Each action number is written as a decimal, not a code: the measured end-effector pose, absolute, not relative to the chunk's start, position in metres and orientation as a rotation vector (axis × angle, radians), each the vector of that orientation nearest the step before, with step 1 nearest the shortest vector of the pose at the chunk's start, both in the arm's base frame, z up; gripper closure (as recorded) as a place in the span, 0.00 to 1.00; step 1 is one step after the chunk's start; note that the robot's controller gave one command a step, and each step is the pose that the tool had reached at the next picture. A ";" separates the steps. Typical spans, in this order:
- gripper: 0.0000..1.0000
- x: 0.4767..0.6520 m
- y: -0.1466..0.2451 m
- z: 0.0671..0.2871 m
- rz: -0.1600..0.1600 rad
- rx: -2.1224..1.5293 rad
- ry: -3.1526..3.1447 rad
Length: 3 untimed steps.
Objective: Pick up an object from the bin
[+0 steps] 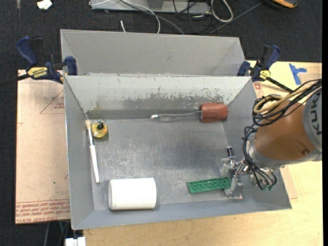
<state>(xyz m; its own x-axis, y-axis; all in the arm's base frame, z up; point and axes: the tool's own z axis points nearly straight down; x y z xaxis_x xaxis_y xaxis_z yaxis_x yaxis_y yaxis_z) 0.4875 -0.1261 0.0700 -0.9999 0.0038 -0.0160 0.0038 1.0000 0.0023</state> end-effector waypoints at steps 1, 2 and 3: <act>1.00 0.488 -0.126 0.070 0.003 0.005 3.126; 1.00 0.490 -0.125 0.070 0.005 0.039 3.125; 1.00 0.490 -0.116 0.070 0.006 0.224 3.116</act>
Offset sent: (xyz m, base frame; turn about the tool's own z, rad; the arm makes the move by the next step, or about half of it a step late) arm 0.0044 0.0020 0.0000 0.0474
